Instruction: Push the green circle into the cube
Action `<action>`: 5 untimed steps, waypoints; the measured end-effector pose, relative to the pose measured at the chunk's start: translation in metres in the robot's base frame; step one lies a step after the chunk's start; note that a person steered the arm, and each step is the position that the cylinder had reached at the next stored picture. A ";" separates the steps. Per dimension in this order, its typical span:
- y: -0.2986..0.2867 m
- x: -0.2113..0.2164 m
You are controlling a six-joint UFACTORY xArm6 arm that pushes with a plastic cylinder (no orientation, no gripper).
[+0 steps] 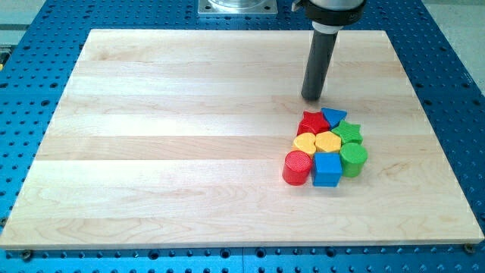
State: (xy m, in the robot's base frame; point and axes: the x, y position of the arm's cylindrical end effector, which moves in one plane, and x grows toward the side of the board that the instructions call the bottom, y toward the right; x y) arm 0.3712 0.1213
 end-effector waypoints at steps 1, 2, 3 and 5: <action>0.000 0.000; 0.025 0.010; 0.083 0.039; 0.094 0.121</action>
State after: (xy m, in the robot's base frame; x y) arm 0.4927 0.2149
